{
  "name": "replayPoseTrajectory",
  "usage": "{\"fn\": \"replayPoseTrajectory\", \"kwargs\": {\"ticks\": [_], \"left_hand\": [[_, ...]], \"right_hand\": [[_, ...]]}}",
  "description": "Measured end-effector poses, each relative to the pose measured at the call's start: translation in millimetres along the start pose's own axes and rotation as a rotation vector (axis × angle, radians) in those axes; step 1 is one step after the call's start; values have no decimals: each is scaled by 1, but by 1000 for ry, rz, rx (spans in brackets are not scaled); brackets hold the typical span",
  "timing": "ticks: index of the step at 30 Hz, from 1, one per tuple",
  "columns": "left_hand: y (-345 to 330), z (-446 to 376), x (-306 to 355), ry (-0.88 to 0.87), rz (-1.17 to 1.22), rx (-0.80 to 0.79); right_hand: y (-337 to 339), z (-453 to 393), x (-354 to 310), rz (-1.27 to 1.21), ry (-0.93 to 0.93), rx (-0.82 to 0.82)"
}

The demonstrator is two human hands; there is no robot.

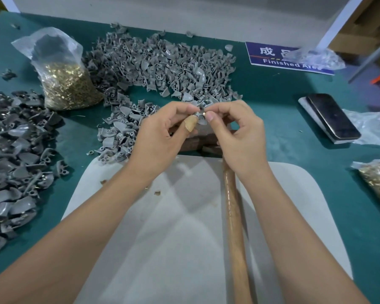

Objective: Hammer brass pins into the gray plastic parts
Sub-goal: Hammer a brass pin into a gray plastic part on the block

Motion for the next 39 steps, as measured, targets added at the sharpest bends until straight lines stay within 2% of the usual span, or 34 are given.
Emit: {"fn": "replayPoseTrajectory", "kwargs": {"ticks": [7, 25, 32, 39], "left_hand": [[-2, 4, 2, -24, -153, 30], [1, 6, 4, -29, -228, 75], [1, 5, 4, -30, -261, 72], [-1, 6, 9, -45, -377, 49]], "right_hand": [[-1, 0, -5, 76, 17, -46], [-1, 5, -13, 237, 75, -6], [-7, 5, -15, 283, 67, -53], [-15, 2, -36, 631, 143, -102]]}}
Point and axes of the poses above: each hand's wrist, its own z-axis away from the middle knuckle, its own y-axis out of the back of the hand, x = y × z, the point moved 10 cm from there along -z, towards the middle knuckle, and after that the axes turned 14 degrees about -x, right-handed, at the moved point
